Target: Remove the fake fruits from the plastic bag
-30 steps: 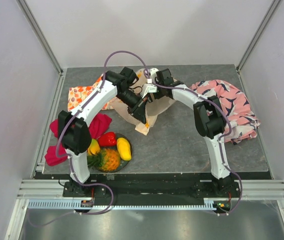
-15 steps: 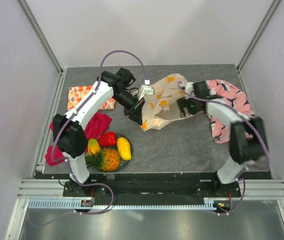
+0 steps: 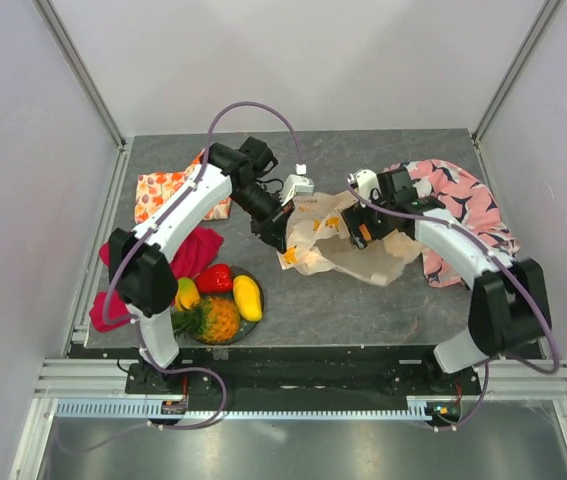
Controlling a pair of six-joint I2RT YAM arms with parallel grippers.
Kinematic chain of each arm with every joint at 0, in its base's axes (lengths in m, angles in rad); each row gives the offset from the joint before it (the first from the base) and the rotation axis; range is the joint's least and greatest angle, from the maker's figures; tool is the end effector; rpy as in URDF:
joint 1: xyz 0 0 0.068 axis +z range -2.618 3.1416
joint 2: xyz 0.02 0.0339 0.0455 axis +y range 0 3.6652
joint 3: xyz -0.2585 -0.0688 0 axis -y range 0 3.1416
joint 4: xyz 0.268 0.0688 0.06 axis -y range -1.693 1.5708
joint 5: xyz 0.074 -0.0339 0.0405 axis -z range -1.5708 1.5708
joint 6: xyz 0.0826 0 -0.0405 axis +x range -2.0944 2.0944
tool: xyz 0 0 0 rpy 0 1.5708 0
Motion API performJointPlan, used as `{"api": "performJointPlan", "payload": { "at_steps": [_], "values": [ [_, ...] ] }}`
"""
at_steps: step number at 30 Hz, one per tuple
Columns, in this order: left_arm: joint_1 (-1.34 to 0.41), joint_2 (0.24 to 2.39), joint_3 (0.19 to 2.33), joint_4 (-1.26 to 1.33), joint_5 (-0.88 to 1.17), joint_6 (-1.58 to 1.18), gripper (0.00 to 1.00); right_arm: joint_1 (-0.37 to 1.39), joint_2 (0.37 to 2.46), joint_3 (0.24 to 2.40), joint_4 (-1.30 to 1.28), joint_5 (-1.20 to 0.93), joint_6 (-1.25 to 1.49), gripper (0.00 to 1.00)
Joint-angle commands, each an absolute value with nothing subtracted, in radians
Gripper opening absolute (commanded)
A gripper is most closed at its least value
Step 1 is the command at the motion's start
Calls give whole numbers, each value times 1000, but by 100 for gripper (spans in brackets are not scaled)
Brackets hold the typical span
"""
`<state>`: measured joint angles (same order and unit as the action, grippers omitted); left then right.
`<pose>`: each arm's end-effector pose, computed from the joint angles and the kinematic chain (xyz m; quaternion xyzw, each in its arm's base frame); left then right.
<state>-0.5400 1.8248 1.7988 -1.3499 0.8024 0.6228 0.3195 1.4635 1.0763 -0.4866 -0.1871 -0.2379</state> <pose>0.2953 -0.2462 0.2878 0.5349 0.7448 -0.3846 0.1056 0.3395 0.1285 0.2059 -0.2881 0.8909 0.1016 0.3361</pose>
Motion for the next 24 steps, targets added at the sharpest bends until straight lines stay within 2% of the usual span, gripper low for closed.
{"api": "performJointPlan", "payload": {
  "at_steps": [1, 5, 11, 17, 21, 24],
  "values": [
    [-537, 1856, 1833, -1381, 798, 658, 2, 319, 1575, 1202, -506, -201, -278, 92],
    [-535, 1879, 1824, -1359, 833, 641, 2, 319, 1632, 1235, -456, -128, -253, 97],
    [-526, 1922, 1841, -1356, 870, 661, 2, 321, 1698, 1278, -417, -74, -285, 98],
    [-511, 2051, 1980, -1397, 959, 638, 2, 321, 1950, 1408, -356, -74, -324, 98],
    [-506, 2112, 2086, -1408, 1003, 604, 1, 318, 2120, 1599, -362, -14, -318, 98],
    [-506, 2118, 2091, -1396, 1014, 583, 2, 308, 2157, 1650, -347, -46, -322, 86]
  ]
}}
